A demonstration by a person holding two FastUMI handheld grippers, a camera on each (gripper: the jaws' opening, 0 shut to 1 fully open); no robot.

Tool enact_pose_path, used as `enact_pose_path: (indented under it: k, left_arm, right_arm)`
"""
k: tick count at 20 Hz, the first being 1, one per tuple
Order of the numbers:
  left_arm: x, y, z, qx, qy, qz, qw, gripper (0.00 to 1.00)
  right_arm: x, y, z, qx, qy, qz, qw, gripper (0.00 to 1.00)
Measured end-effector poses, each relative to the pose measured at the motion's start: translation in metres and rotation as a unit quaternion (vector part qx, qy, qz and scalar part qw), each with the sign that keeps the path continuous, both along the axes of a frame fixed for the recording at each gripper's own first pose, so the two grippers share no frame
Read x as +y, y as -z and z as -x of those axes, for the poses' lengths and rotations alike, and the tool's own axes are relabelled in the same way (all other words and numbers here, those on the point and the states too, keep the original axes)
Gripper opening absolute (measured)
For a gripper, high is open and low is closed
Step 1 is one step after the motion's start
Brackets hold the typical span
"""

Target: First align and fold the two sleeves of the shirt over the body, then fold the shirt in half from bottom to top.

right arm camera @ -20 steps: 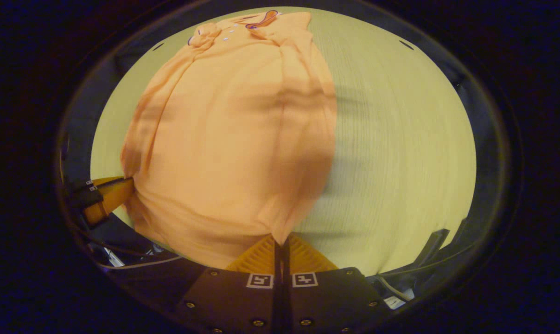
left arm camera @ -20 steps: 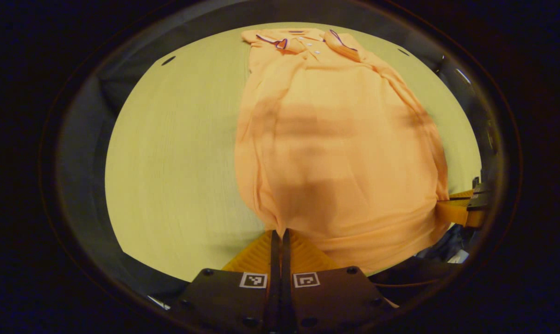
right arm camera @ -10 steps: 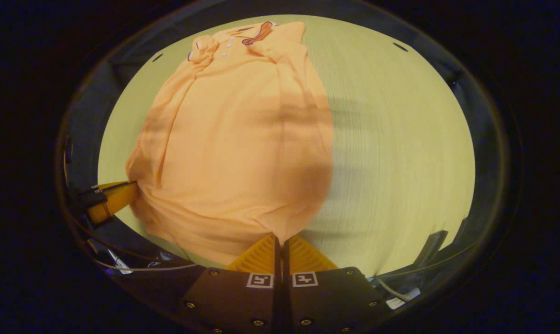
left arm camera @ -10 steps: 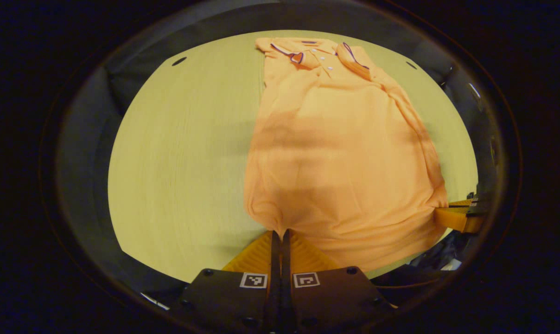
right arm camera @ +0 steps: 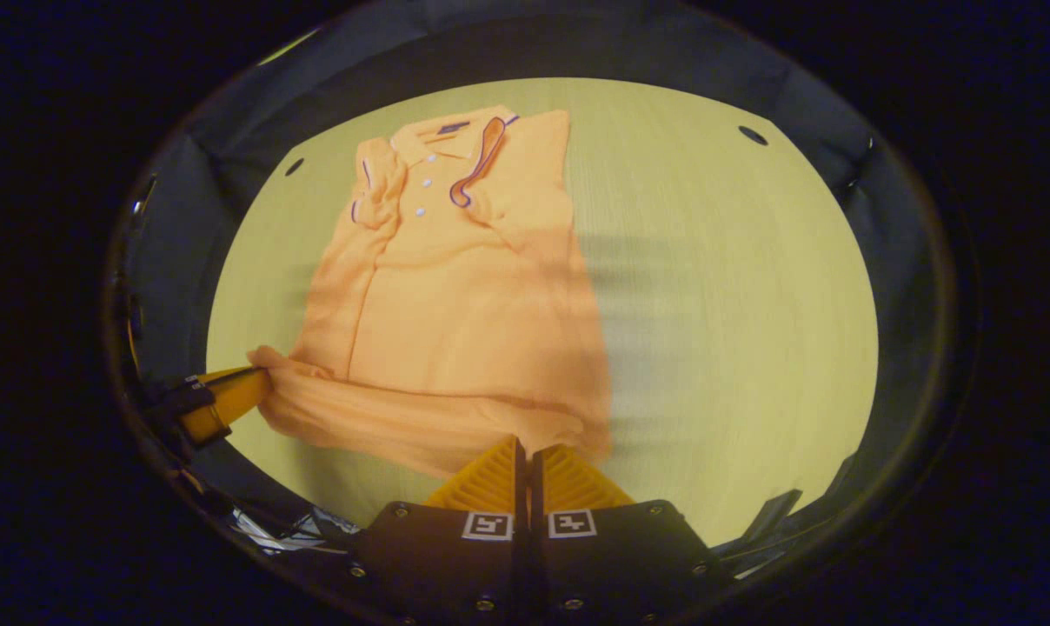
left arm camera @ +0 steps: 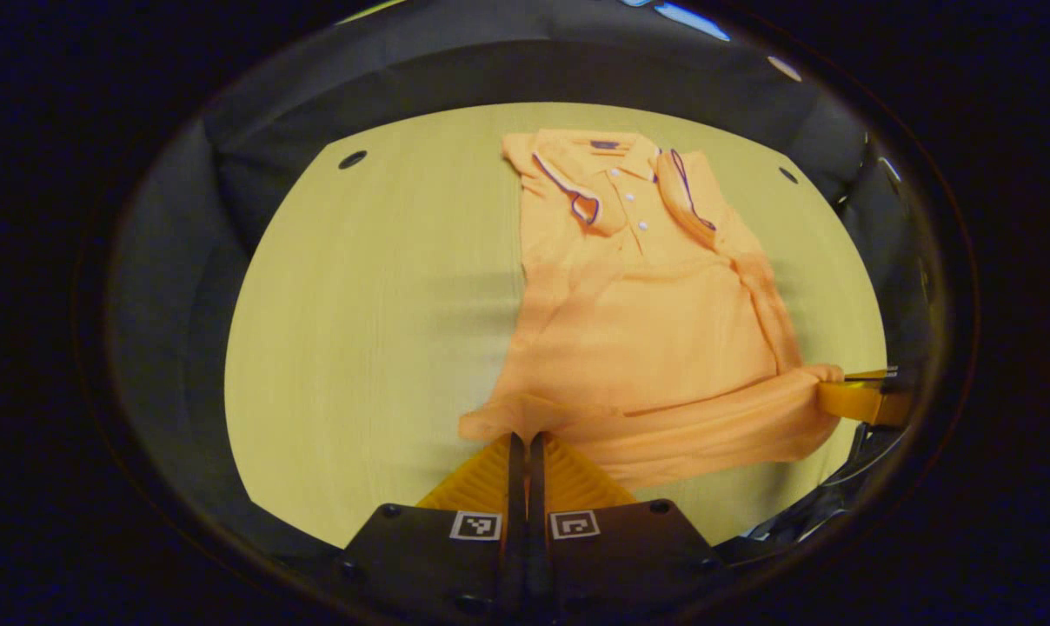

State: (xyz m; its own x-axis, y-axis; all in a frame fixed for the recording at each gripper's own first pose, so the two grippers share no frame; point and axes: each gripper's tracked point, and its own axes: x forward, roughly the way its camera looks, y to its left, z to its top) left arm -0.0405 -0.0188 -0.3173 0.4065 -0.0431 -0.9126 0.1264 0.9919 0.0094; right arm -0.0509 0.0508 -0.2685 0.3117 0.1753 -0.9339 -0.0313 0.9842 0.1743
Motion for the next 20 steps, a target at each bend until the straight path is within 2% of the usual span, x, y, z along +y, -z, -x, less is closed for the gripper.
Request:
enact_pose_path:
  k: [5, 10, 20]
  left_arm:
    - [-0.005, -0.029, -0.077, -0.040, -0.011, 0.019, 0.999, 0.06]
    - [-0.008, -0.051, -0.149, -0.077, -0.004, 0.015, 0.997, 0.06]
    - [-0.018, -0.074, -0.290, -0.130, -0.016, 0.029, 0.991, 0.06]
  right_arm:
    - [-0.004, -0.025, -0.066, -0.041, 0.004, -0.001, 0.999, 0.01]
    - [-0.005, -0.056, -0.138, -0.085, 0.018, -0.006, 0.996, 0.01]
    - [-0.013, -0.078, -0.275, -0.150, 0.061, -0.015, 0.987, 0.01]
